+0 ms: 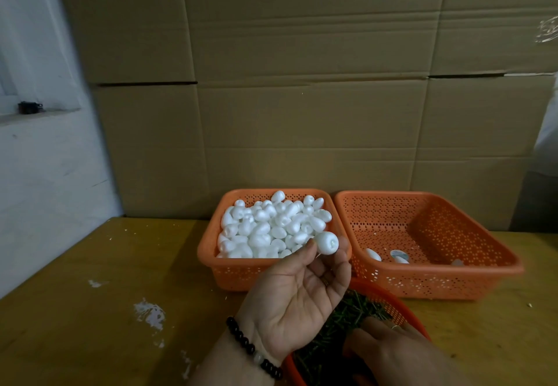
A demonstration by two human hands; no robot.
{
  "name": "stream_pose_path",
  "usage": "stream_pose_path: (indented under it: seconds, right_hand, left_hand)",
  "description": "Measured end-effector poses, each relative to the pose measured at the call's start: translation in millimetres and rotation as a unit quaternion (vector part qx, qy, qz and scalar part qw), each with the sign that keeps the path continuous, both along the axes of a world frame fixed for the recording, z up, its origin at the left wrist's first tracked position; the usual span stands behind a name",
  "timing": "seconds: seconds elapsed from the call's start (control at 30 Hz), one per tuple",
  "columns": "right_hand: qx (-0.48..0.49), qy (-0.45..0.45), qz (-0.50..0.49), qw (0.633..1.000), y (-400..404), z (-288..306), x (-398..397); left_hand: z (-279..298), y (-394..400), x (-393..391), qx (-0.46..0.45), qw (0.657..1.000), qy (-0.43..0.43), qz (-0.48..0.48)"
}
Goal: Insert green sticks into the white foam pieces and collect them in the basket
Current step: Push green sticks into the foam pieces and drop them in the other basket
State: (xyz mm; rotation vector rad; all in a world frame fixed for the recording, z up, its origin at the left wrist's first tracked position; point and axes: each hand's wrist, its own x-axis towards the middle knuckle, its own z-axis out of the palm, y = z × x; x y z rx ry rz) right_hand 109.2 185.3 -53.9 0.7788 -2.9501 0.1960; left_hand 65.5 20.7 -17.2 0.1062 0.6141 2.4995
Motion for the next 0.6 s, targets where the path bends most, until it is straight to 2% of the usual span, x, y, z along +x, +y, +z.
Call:
stream_pose_path:
  seconds: [0.27, 0.57, 0.6]
  right_hand:
    - [-0.008, 0.003, 0.014, 1.0, 0, 2, 0]
    - [0.03, 0.071, -0.005, 0.997, -6, 18, 3]
    - [0.035, 0.054, -0.006, 0.998, -6, 16, 2]
  left_hand:
    - [1, 5, 1, 0.011, 0.999, -0.032, 0.018]
    - [3, 12, 2, -0.071, 0.994, 0.021, 0.084]
    - [2, 14, 2, -0.092, 0.99, 0.032, 0.098]
